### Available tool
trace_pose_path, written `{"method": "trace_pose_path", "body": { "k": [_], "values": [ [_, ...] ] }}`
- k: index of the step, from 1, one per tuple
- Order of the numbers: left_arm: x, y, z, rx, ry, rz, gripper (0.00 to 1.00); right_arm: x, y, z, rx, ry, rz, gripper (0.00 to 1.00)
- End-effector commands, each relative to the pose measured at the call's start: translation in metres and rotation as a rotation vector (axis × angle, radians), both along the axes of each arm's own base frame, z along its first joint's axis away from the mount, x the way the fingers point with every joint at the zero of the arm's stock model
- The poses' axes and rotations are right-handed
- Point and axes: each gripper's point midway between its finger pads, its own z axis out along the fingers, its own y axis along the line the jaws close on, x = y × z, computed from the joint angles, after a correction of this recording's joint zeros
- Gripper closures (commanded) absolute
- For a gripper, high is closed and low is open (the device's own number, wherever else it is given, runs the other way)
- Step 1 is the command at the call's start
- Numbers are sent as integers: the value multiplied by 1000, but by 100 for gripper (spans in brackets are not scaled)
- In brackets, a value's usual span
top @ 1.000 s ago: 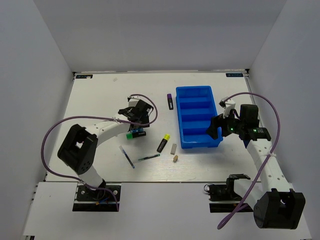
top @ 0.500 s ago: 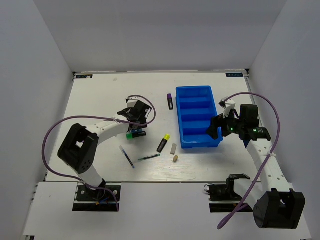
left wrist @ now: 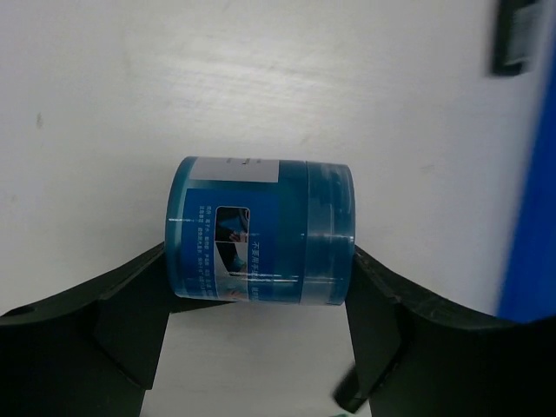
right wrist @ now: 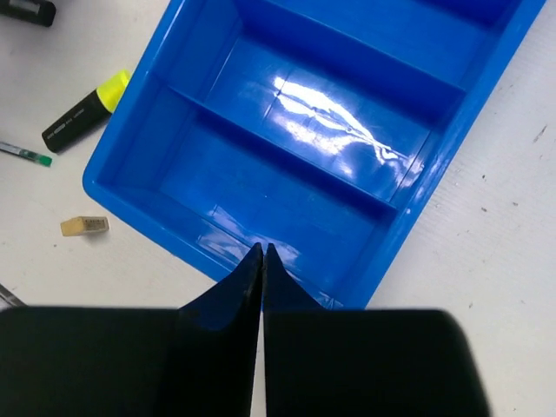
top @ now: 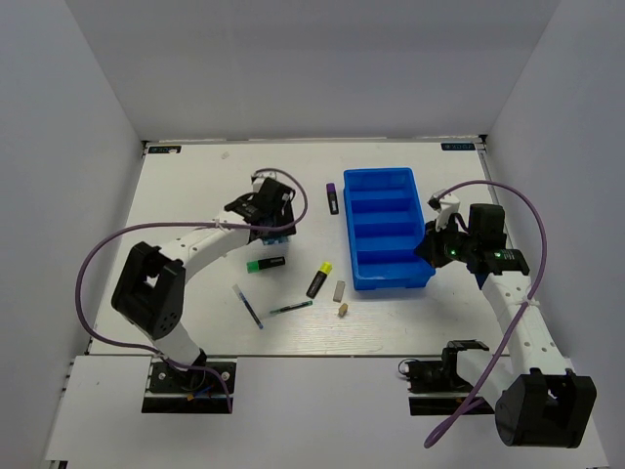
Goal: Sort the stationery into containers
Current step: Pick up the stationery from the center of the board, then place the stationery in the storage box.
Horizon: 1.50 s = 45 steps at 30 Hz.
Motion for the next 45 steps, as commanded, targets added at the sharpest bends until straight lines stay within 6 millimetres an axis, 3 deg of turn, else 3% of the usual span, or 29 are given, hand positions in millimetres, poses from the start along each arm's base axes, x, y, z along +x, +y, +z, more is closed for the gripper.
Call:
{"method": "trace_pose_path", "body": {
  "k": [1, 2, 3, 4, 6, 7, 9, 10, 12, 13, 15, 17, 18, 19, 20, 25, 26, 33, 36, 39, 42, 45],
  "values": [
    [30, -53, 98, -165, -186, -125, 100, 3, -3, 6, 0, -12, -20, 100],
    [44, -67, 132, -200, -245, -135, 100, 5, -4, 6, -1, -19, -25, 100],
    [46, -74, 140, -201, -254, -153, 100, 5, -3, 6, -2, -18, -25, 100],
    [47, -91, 130, -196, -223, -189, 100, 6, -4, 7, -5, -24, -33, 100],
    [61, -111, 171, -252, -286, -206, 100, 7, -5, 5, -5, -17, -40, 100],
    [67, -124, 149, -237, -240, -223, 100, 9, -9, 3, -18, -14, -66, 100],
    [81, -146, 188, -304, -297, -239, 100, 13, -14, 3, -30, -17, -99, 100],
    [94, -160, 176, -312, -278, -244, 100, 16, -20, 2, -50, -15, -142, 100],
    [107, -181, 180, -377, -294, -250, 100, 20, -26, 1, -62, -16, -181, 100],
    [112, -189, 170, -391, -285, -256, 100, 21, -25, 2, -59, -21, -184, 100],
    [123, -208, 168, -458, -318, -269, 100, 22, -27, -1, -61, -15, -196, 100],
    [132, -219, 157, -480, -315, -288, 100, 22, -27, -6, -68, -1, -196, 100],
    [137, -225, 164, -507, -345, -295, 100, 23, -31, -7, -77, 0, -209, 100],
    [140, -234, 153, -522, -328, -319, 100, 23, -32, -9, -82, 8, -211, 100],
    [143, -239, 157, -543, -344, -330, 100, 25, -32, -7, -83, 2, -212, 100],
    [154, -250, 151, -608, -358, -352, 100, 24, -32, -10, -87, 8, -213, 100],
    [153, -251, 141, -604, -343, -349, 100, 24, -33, -10, -88, 6, -215, 100],
    [160, -249, 123, -586, -331, -326, 99, 22, -33, -12, -84, 20, -214, 100],
    [166, -245, 112, -562, -327, -285, 86, 24, -32, -10, -82, 8, -210, 100],
    [168, -246, 108, -564, -317, -266, 56, 23, -33, -12, -82, 17, -213, 100],
    [171, -247, 105, -563, -315, -254, 38, 23, -32, -11, -82, 14, -210, 100],
    [172, -247, 101, -562, -309, -248, 31, 23, -32, -12, -81, 18, -209, 100]
  ]
}}
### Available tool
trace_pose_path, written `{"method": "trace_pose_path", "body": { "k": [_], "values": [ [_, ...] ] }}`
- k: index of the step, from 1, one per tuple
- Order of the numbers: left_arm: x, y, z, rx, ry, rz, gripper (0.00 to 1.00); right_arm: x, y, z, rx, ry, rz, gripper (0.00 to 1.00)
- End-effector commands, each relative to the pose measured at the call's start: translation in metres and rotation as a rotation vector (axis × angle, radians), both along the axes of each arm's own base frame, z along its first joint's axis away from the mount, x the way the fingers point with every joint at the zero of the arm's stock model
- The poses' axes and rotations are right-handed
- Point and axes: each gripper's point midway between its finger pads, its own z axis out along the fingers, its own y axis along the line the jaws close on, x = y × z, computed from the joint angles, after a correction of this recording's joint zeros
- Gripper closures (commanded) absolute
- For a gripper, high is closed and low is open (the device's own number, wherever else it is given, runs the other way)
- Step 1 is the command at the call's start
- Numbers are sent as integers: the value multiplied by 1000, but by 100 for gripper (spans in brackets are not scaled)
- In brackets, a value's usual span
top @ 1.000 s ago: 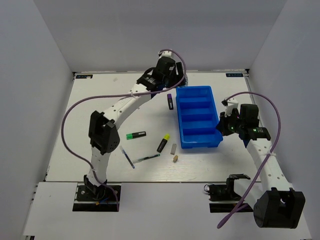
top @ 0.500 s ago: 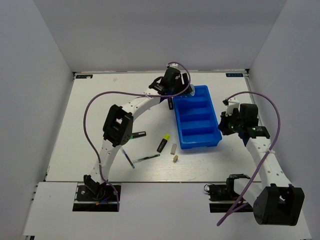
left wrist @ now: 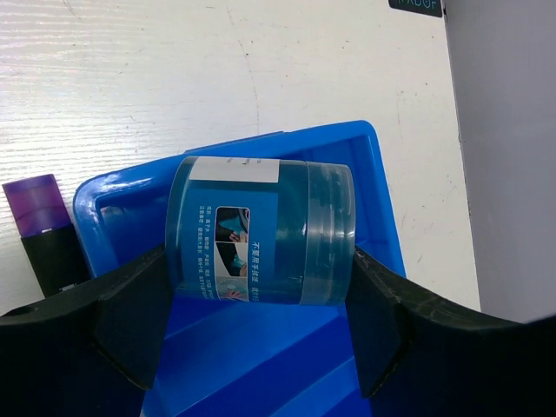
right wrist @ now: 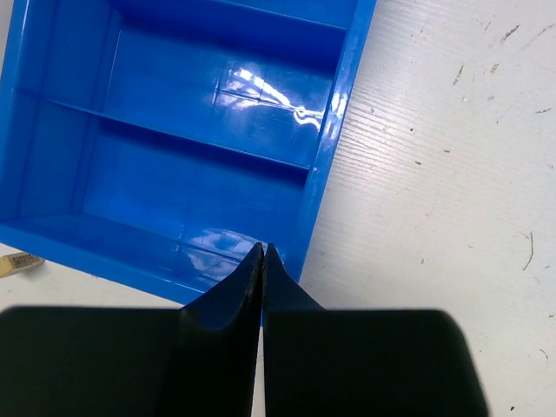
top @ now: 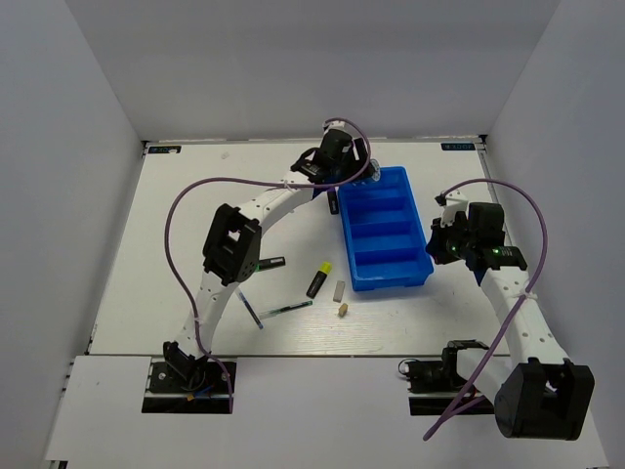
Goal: Sort the stationery into containers
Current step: Place the stationery in the storage box.
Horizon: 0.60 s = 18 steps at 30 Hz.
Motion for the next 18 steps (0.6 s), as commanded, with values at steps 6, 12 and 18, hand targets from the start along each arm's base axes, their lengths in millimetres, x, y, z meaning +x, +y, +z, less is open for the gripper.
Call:
{"method": "trace_pose_path", "body": {
  "k": [6, 12, 18],
  "values": [
    [13, -5, 45, -80, -73, 29, 21, 8, -7, 4, 12, -23, -29, 100],
    [11, -6, 49, -90, -72, 28, 6, 7, -8, 4, 24, -22, -33, 100],
    [6, -11, 63, -118, -84, 0, 0, 7, -10, 4, 29, -20, -42, 100]
  ]
}}
